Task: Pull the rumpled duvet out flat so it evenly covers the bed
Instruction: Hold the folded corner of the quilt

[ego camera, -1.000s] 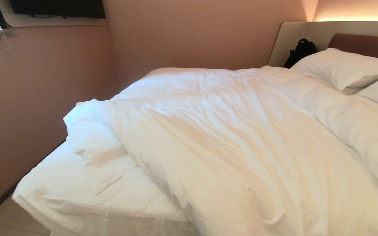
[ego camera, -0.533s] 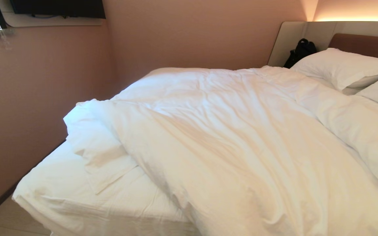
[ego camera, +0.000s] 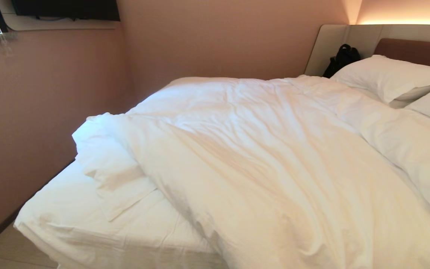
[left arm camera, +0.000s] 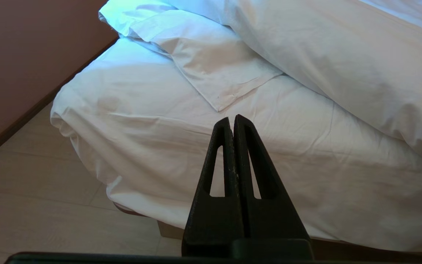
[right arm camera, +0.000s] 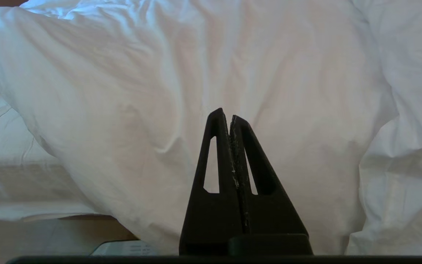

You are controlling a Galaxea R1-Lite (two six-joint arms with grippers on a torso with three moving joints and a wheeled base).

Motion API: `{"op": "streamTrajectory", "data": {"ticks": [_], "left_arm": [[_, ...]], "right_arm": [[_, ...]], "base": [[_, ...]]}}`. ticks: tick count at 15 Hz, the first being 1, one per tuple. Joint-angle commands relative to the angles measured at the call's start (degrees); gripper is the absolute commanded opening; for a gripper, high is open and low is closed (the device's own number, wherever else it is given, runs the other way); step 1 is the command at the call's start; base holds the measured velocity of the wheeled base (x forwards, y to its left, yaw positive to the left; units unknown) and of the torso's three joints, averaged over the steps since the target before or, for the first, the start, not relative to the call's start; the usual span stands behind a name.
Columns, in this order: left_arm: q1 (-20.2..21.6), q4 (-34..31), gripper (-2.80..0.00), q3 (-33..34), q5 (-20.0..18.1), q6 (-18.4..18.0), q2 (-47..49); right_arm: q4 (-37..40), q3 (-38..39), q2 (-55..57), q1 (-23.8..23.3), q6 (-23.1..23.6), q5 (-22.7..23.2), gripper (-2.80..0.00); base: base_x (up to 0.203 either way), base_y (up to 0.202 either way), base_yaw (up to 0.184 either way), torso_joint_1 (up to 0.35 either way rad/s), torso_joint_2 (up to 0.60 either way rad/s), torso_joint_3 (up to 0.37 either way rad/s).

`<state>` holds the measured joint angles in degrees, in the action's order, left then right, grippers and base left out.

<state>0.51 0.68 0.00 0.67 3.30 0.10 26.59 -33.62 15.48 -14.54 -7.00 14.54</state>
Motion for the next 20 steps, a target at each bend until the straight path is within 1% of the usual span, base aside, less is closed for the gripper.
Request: {"op": "streamTrajectory", "data": {"ticks": [1, 6, 8, 9, 10, 11, 12, 14, 16, 19, 20], "left_arm": [[0.0, 0.0, -2.80, 0.0, 0.0, 0.0, 0.0], [0.0, 0.0, -2.80, 0.0, 0.0, 0.0, 0.0], [0.0, 0.0, -2.80, 0.0, 0.0, 0.0, 0.0], [0.0, 0.0, -2.80, 0.0, 0.0, 0.0, 0.0], [0.0, 0.0, -2.80, 0.0, 0.0, 0.0, 0.1], [0.0, 0.1, -2.80, 0.0, 0.0, 0.1, 0.0], [0.0, 0.0, -2.80, 0.0, 0.0, 0.1, 0.1], [0.0, 0.0, -2.80, 0.0, 0.0, -0.1, 0.1], [0.0, 0.0, -2.80, 0.0, 0.0, -0.1, 0.1], [0.0, -0.1, -2.80, 0.0, 0.0, -0.1, 0.1], [0.0, 0.0, -2.80, 0.0, 0.0, -0.2, 0.1]], "right_arm": [[0.1, -0.6, 0.3, 2.8, -0.1, 0.1, -2.80], [-2.0, -0.7, 0.3, 5.0, 0.1, 0.1, -2.80], [-2.4, -2.1, 0.3, 6.1, 0.1, 0.1, -2.80], [-2.4, -2.7, 0.3, 7.6, 0.0, -0.1, -2.80], [-2.3, -3.4, 0.2, 10.4, -0.1, -0.6, -2.80], [-2.3, -3.6, -0.2, 13.4, -0.2, -2.5, -2.80], [-2.3, -3.2, -0.9, 15.0, -0.2, -6.5, -2.80], [-3.2, 0.0, -3.5, 15.4, 0.2, -11.8, -2.80], [-5.1, 2.0, -5.4, 15.0, 1.5, -13.9, -2.80], [-8.0, 8.1, -12.9, 14.5, 5.7, -15.8, -2.80], [-9.8, 10.9, -14.3, 14.5, 6.4, -16.6, -2.80]], "base": [[0.000, 0.000, 0.000, 0.000, 0.00, 0.000], [0.000, 0.000, 0.000, 0.000, 0.00, 0.000], [0.000, 0.000, 0.000, 0.000, 0.00, 0.000], [0.000, 0.000, 0.000, 0.000, 0.00, 0.000], [0.000, 0.000, 0.000, 0.000, 0.00, 0.000], [0.000, 0.000, 0.000, 0.000, 0.00, 0.000], [0.000, 0.000, 0.000, 0.000, 0.00, 0.000], [0.000, 0.000, 0.000, 0.000, 0.00, 0.000], [0.000, 0.000, 0.000, 0.000, 0.00, 0.000], [0.000, 0.000, 0.000, 0.000, 0.00, 0.000], [0.000, 0.000, 0.000, 0.000, 0.00, 0.000]]}}
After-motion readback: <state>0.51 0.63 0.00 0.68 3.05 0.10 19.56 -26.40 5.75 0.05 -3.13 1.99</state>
